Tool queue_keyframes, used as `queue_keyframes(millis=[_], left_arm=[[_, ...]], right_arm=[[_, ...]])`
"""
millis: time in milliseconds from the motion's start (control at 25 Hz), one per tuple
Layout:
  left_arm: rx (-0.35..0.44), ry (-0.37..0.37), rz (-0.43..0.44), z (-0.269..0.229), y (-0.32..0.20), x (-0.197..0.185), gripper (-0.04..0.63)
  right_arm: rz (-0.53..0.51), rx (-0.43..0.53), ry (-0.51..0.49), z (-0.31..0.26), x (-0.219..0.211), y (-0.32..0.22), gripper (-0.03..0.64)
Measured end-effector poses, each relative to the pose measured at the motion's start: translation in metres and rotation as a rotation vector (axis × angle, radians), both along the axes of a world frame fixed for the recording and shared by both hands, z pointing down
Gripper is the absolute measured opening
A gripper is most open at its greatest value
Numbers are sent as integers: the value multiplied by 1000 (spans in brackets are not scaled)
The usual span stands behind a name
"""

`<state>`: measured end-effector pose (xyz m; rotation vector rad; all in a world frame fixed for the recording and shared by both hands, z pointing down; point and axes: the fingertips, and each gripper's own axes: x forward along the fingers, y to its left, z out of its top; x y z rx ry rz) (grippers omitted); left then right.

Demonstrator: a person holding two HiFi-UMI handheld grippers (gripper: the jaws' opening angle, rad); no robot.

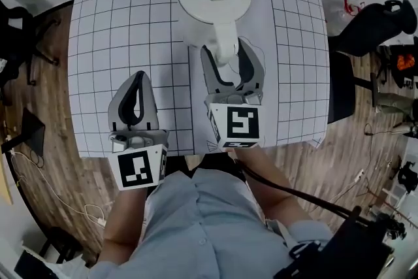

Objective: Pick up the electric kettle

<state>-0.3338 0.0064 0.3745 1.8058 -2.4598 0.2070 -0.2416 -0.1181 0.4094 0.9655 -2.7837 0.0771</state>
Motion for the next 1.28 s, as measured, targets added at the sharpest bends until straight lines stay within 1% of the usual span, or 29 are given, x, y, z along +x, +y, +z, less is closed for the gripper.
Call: queue_keyframes(millis=[160, 400, 440, 480, 600, 760, 840, 960, 1040, 1160, 1200, 1280], left_arm=[[-27, 40, 17, 17, -4, -5, 0], [-49, 56, 21, 25, -9, -13, 0], [-50, 56, 20, 25, -10, -15, 0], [-50, 56, 18, 24, -11, -16, 0], [-41, 51, 15, 21, -13, -19, 0], [-34, 42, 16, 16, -12, -18, 0], [-27, 34, 16, 10, -12, -15, 0], [-14, 18, 8, 3, -11, -18, 0], [-8, 12, -2, -2, -9, -21, 0], [0, 1, -20, -8, -5, -22, 0], [3, 0, -26, -8, -4, -22, 0], [5, -1, -35, -8, -3, -24, 0]], right_arm=[[20, -28, 32, 16, -5, -4, 250], [63, -29, 40, 22, -3, -12, 247], [68, -26, 43, 22, -3, -14, 234], [70, -24, 48, 22, -3, -15, 180], [72, -27, 65, 22, -5, -16, 173], [78, -55, 70, 25, -5, -16, 146], [76, -64, 69, 24, -4, -16, 144], [67, -55, 55, 21, -6, -18, 140], [71, -34, 28, 13, -7, -20, 137], [72, 16, -33, -5, -4, -25, 115], [68, 27, -47, -10, -5, -28, 100], [58, 33, -61, -15, -8, -30, 94]])
